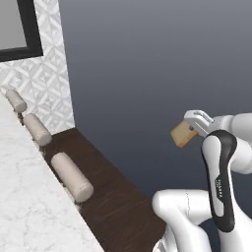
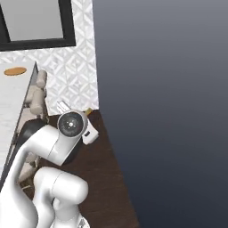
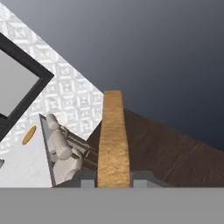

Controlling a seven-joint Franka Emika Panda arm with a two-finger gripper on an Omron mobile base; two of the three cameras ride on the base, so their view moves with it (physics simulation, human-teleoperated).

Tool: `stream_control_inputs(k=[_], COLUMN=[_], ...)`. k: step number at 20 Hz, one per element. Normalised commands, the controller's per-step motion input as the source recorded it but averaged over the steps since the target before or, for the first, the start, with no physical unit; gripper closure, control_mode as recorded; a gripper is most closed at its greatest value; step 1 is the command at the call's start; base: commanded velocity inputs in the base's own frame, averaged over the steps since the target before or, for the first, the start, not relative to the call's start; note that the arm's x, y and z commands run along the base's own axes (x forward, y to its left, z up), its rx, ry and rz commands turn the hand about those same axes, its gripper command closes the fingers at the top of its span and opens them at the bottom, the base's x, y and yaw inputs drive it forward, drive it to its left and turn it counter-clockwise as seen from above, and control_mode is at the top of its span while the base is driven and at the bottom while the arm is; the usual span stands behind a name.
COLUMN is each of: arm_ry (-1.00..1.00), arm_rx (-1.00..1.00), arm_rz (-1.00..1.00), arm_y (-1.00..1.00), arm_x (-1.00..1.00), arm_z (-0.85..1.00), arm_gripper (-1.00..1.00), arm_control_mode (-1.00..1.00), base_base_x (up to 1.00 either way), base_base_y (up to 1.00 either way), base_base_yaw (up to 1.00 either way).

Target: Start the toaster. Once the lever pops up, take the bread to the plate on the dining counter.

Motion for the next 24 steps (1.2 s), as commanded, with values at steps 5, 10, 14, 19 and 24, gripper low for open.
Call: stream_control_inputs(k=[5,10,14,19,24], arm_ry=[0.00,0.00,0.00,0.00,0.00], arm_rx=[0.00,0.00,0.00,0.00,0.00], arm_rz=[0.00,0.00,0.00,0.00,0.00], arm_y=[0.00,0.00,0.00,0.00,0.00], arm_x=[0.00,0.00,0.00,0.00,0.00], arm_z=[0.00,0.00,0.00,0.00,0.00], arm_gripper=[1.00,1.00,1.00,1.00,1.00], arm_control_mode=[1.00,1.00,1.00,1.00,1.00], base_base_x=[1.00,1.00,1.00,0.98,1.00], base_base_y=[0.00,-0.14,-0.46,-0.46,-0.36], base_base_yaw=[0.48,0.47,0.45,0.40,0.39])
